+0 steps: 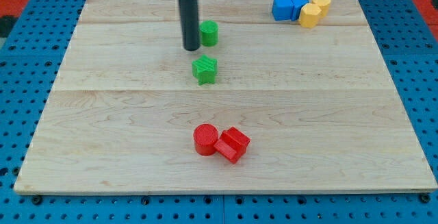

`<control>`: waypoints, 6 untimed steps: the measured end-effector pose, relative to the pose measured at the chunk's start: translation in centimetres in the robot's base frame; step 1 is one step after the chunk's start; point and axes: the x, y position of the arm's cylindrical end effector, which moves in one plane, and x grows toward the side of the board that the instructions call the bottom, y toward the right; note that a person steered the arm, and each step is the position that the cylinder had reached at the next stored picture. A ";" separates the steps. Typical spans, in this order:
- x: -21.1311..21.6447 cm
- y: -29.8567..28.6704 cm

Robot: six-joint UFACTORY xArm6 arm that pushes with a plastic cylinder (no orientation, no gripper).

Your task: Push the green circle diagonally top right to the green star

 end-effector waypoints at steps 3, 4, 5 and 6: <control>-3.4 12.2; -3.5 11.8; -4.6 8.1; -7.6 11.0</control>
